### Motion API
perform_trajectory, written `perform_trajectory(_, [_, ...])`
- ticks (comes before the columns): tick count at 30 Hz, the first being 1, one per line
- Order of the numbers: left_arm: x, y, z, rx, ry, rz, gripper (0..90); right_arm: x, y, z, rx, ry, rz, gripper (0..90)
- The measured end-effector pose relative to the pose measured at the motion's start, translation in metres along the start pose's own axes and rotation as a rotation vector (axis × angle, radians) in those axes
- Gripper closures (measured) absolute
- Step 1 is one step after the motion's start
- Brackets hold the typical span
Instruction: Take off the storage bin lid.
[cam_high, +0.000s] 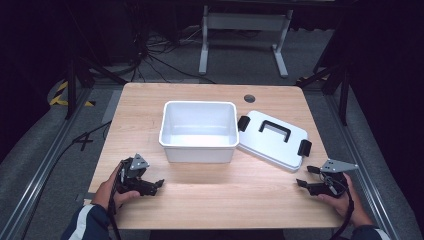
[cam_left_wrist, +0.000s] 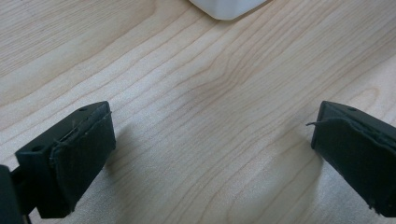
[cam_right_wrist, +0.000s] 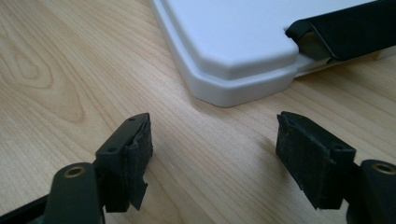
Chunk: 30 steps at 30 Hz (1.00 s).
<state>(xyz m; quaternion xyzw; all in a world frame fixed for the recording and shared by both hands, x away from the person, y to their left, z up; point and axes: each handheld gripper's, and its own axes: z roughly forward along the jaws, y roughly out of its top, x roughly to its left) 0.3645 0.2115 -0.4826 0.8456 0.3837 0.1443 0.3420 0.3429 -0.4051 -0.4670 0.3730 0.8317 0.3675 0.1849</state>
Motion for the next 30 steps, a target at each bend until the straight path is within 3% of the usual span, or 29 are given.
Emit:
perform_trajectory(23, [0.0019, 0.0011, 0.0003, 0.010, -0.015, 0.014, 0.0, -0.0004, 0.0007, 0.0007, 0.000, -0.003, 0.003, 26.8])
perform_trajectory(30, [0.0018, 0.0011, 0.0003, 0.010, -0.015, 0.014, 0.0, 0.0016, 0.0017, 0.0018, 0.002, -0.028, 0.024, 26.6])
